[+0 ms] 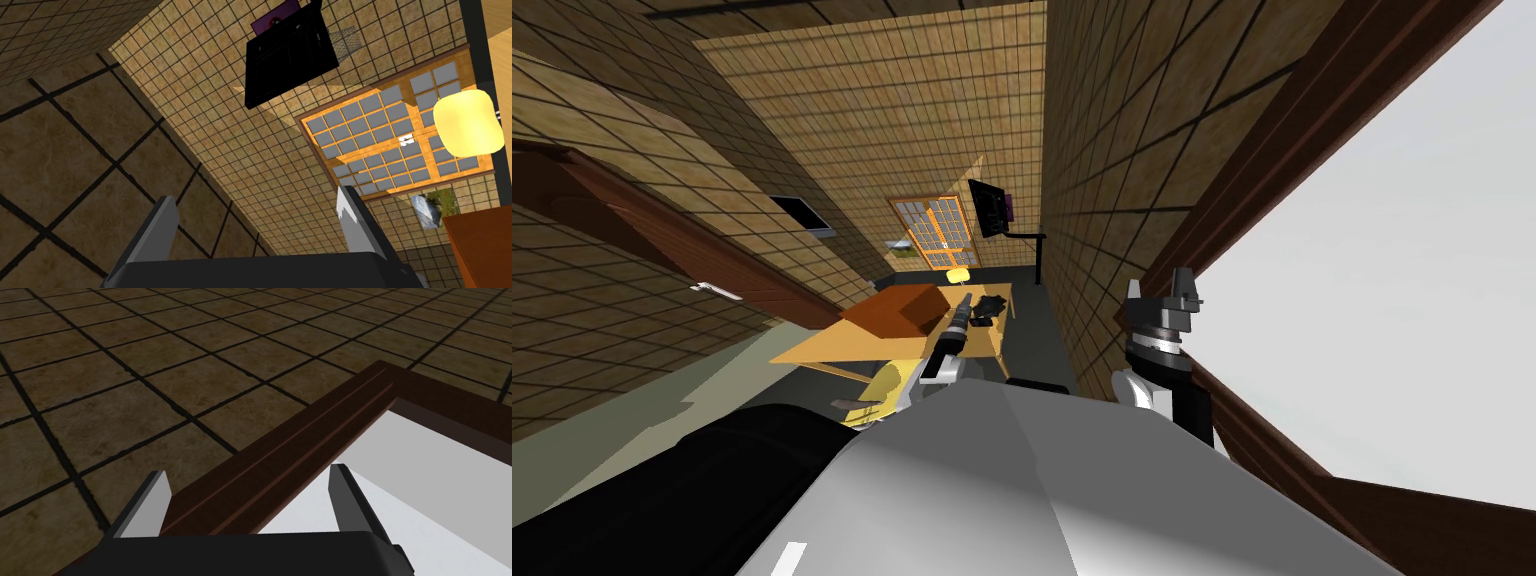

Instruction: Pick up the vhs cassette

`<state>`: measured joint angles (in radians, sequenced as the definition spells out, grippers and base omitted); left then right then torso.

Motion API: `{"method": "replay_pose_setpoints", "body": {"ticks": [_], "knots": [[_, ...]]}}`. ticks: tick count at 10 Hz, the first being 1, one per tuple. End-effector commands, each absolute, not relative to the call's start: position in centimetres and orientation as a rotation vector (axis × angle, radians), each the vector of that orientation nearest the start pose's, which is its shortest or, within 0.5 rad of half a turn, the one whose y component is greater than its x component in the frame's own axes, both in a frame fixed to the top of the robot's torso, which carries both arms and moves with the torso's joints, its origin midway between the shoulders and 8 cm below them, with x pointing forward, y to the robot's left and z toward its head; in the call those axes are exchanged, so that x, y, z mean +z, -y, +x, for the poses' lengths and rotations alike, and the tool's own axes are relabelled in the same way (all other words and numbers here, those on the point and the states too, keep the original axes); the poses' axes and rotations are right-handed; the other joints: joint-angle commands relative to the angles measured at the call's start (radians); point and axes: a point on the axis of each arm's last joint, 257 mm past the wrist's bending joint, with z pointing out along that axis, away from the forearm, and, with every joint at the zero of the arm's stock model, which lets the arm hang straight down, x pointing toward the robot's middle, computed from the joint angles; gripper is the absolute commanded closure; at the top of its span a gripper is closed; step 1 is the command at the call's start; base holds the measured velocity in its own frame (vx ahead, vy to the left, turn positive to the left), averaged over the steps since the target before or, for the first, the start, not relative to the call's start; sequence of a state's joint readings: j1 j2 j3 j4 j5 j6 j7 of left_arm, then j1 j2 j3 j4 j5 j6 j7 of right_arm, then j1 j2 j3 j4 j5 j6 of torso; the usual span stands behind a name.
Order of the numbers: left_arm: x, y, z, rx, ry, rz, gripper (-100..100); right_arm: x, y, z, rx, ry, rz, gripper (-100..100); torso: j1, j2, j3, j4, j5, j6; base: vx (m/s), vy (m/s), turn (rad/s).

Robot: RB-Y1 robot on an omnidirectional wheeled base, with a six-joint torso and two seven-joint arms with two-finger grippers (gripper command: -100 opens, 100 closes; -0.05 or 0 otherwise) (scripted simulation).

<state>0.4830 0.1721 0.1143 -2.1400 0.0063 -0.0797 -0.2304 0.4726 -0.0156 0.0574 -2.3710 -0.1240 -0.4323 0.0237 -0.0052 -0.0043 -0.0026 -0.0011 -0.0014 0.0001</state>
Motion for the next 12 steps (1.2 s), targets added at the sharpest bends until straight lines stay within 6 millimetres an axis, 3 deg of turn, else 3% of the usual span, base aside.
{"method": "replay_pose_setpoints", "body": {"ticks": [1, 2, 5, 7, 8, 10, 12], "knots": [[-14.7, -36.3, 40.7, -0.749, -1.203, -0.874, -100, 6.0, 26.7, 33.9, 1.444, -0.529, 0.683, 0, 0.000, 0.000, 0.000, 0.000, 0.000, 0.000, 0.065, -0.096, 0.044], [-14.9, -36.3, 40.7, -0.746, -1.208, -0.880, -100, 6.0, 26.7, 33.9, 1.444, -0.529, 0.683, 0, -0.001, -0.001, 0.000, 0.000, 0.000, 0.000, 0.060, -0.077, 0.026], [-18.8, -39.1, 40.9, -0.657, -1.282, -0.964, -100, 6.0, 26.7, 33.9, 1.444, -0.529, 0.683, 0, 0.002, -0.001, -0.001, 0.000, 0.000, 0.000, 0.077, -0.063, 0.038], [-19.6, -39.3, 40.8, -0.643, -1.302, -0.987, -100, 6.0, 26.7, 33.9, 1.444, -0.529, 0.683, 0, 0.003, -0.001, -0.001, 0.000, 0.000, 0.000, 0.039, -0.042, 0.010], [-21.2, -40.6, 40.8, -0.603, -1.331, -1.023, -100, 6.0, 26.7, 33.9, 1.444, -0.529, 0.683, 0, 0.004, 0.002, 0.001, 0.000, 0.001, 0.000, 0.048, -0.049, 0.032], [-21.9, -40.7, 40.7, -0.591, -1.348, -1.043, -100, 6.0, 26.7, 33.9, 1.444, -0.529, 0.683, 0, 0.002, 0.000, 0.000, 0.000, 0.000, 0.000, 0.041, -0.043, 0.019], [-24.2, -42.2, 40.4, -0.538, -1.394, -1.101, -100, 6.0, 26.7, 33.9, 1.444, -0.529, 0.683, 0, 0.003, 0.001, 0.000, 0.000, 0.001, 0.000, 0.056, -0.045, 0.031]]}}
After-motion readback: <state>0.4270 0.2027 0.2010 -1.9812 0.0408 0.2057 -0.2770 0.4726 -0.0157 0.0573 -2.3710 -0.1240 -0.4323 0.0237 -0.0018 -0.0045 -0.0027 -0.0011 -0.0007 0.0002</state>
